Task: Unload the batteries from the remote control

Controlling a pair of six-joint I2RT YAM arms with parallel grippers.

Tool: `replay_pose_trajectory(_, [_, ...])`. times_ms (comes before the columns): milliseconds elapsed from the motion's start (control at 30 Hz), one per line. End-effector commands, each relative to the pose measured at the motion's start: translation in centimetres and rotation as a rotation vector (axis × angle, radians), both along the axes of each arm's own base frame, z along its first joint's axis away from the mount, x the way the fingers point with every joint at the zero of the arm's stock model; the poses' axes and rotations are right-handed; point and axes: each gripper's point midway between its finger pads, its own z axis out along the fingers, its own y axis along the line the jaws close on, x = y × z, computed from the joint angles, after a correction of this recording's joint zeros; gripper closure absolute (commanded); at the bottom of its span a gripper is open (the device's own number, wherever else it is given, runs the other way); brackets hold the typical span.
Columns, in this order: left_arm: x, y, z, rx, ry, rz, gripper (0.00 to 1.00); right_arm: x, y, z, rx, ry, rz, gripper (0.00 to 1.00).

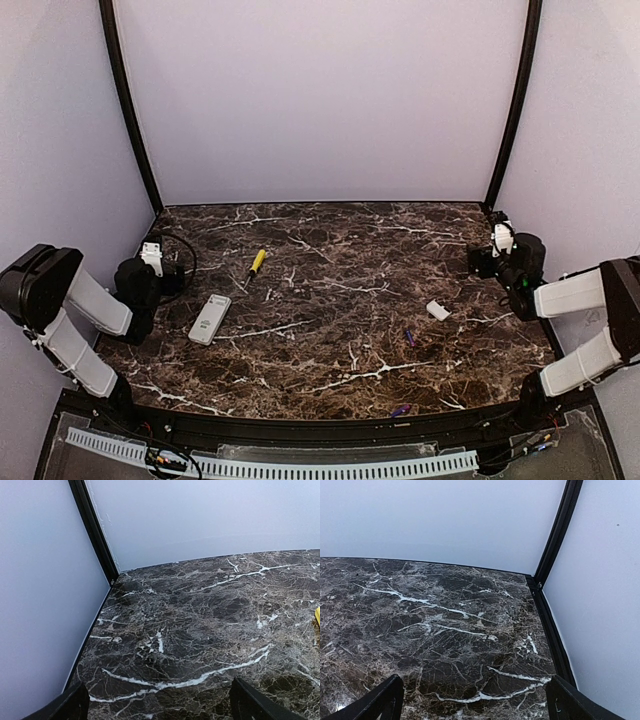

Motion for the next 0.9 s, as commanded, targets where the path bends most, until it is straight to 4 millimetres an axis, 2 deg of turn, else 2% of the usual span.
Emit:
replay_pose_trajectory(0, [-0.1, 0.3, 0.1, -0.017, -0.012, 0.011, 0.01, 0.1, -0.4, -0.1, 0.060, -0.060, 0.021, 0.01])
replay_pose_trajectory(300, [-0.1, 0.3, 0.2, -0.017, -0.018, 0.012, 0.01, 1.2, -1.3, -0.3, 0.038, -0.083, 0.028, 0.01])
replay_pose_trajectory(567, [-0.1, 0.3, 0.2, -0.017, -0.018, 0.011, 0.01, 1.7, -2.2, -1.1, 0.099, -0.055, 0.060, 0.01])
replay_pose_trajectory(767, [-0.1, 0.3, 0.2, -0.016, -0.018, 0.011, 0.01, -0.4, -1.8, -1.0, 0.109, -0.147, 0.114, 0.01])
replay_pose_trajectory(867, [-0.1, 0.3, 0.2, -0.017, -0.018, 0.010, 0.01, -0.5, -1.9, -1.0, 0.108, -0.142, 0.107, 0.01])
